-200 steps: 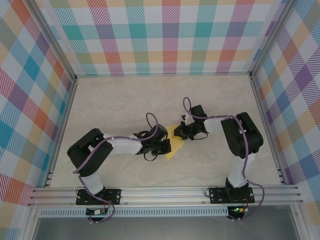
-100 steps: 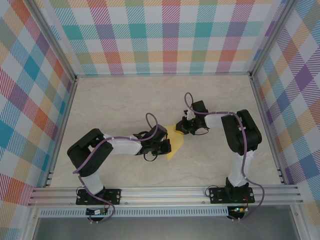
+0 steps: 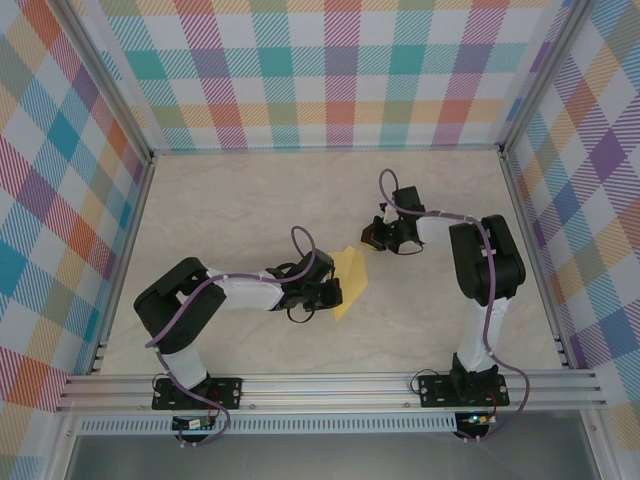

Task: Fold a paper plane with a square sheet of paper (pick it up from the middle)
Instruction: Fourth fold the wing at the center of the table.

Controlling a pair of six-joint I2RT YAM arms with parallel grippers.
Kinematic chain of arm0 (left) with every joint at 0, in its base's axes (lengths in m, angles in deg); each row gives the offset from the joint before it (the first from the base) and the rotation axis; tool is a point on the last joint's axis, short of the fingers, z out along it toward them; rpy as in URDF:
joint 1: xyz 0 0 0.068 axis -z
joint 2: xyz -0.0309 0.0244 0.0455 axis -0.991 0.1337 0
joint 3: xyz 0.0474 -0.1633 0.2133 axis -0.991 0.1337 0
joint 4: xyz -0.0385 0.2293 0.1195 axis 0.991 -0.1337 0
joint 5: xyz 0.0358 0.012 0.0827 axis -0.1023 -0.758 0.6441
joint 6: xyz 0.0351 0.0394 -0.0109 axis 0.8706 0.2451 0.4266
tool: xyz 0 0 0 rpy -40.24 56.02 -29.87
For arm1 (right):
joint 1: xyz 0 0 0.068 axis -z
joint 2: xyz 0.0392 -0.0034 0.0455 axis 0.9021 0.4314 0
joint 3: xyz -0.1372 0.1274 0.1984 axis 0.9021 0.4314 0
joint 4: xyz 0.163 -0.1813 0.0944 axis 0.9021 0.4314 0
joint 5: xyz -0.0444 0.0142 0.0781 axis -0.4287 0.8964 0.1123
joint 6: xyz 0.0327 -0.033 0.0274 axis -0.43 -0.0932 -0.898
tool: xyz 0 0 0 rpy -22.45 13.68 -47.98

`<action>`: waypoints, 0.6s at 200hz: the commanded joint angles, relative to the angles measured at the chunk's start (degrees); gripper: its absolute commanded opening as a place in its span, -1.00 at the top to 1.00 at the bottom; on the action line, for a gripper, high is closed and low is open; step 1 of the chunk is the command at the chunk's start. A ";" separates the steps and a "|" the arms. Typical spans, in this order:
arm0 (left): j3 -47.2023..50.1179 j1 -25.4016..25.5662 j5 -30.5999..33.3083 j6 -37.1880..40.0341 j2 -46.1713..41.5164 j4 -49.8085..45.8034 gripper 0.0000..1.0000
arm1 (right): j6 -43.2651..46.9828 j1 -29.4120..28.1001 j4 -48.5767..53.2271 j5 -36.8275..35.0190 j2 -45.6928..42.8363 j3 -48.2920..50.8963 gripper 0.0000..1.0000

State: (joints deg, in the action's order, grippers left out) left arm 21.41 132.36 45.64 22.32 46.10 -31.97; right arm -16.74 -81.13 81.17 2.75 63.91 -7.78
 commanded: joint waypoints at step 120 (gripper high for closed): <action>2.35 1.11 -3.16 1.87 3.22 -10.60 0.91 | -1.46 -6.60 -1.98 11.80 -2.89 9.65 0.93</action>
State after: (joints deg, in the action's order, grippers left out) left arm 21.37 132.33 45.25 22.77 46.03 -31.95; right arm -19.12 -88.06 78.99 13.72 58.82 0.99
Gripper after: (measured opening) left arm 0.044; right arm 0.051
